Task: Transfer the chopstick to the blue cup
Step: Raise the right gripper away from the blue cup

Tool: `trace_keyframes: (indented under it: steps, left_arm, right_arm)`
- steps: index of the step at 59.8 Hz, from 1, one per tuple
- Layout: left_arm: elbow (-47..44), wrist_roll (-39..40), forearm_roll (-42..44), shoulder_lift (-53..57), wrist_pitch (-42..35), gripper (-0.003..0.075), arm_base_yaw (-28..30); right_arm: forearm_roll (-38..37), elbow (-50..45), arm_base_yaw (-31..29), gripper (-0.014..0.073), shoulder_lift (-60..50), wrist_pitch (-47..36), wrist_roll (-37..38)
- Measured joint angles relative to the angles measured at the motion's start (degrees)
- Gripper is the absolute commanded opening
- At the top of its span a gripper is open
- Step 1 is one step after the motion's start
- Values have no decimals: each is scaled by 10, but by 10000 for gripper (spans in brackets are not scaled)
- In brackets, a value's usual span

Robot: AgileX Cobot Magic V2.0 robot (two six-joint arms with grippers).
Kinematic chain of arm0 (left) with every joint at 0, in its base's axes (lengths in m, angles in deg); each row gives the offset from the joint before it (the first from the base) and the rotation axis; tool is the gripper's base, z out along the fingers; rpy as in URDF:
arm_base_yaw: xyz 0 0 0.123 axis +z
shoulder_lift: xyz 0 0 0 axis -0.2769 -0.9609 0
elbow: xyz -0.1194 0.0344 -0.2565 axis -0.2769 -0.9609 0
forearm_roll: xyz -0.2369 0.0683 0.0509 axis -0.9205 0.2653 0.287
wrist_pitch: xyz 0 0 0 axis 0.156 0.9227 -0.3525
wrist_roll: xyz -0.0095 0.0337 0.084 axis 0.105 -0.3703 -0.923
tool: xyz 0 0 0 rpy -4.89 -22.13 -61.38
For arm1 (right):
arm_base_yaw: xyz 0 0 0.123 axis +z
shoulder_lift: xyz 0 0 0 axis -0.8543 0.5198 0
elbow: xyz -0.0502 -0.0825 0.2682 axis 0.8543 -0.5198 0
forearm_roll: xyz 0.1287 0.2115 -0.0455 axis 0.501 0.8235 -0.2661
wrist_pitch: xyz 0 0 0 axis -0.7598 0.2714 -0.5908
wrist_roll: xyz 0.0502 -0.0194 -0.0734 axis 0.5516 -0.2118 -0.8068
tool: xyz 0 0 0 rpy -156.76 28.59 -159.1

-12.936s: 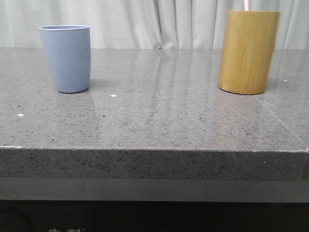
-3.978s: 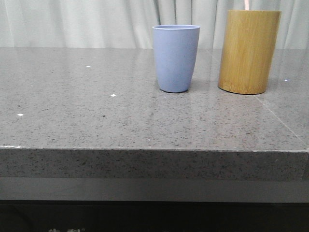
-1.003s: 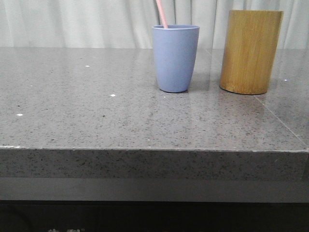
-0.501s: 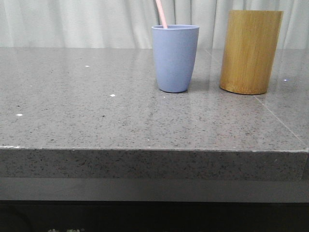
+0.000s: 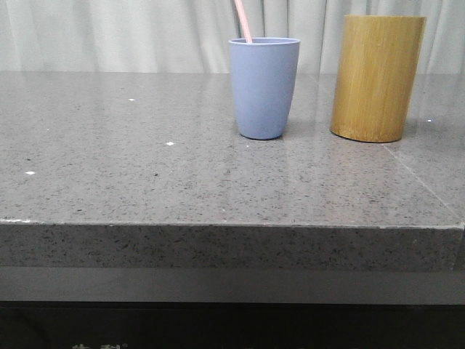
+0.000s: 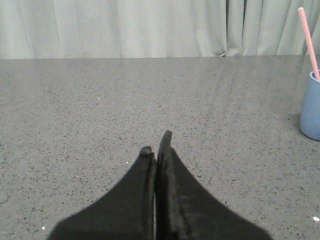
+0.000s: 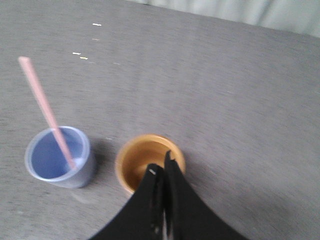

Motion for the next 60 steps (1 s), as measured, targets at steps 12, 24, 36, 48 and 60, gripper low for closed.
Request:
trace_keyframes:
  steps: [12,24,36,48,60]
  left_arm:
    - [0,0,0,0,0,-19,0]
    - [0,0,0,0,0,-19,0]
    - [0,0,0,0,0,-19,0]
    - [0,0,0,0,0,-19,0]
    - [0,0,0,0,0,-19,0]
  right_arm:
    - [-10,-135,-9,-58,-96,-24,6]
    - [-3,-344,-9,-58,-231,-138,13]
    - [-2,-594,-9,-58,-404,-280,13]
    - [-2,-780,-9,-58,-568,-389,13]
    - [-2,-879,-9,-58,-697,-417,13]
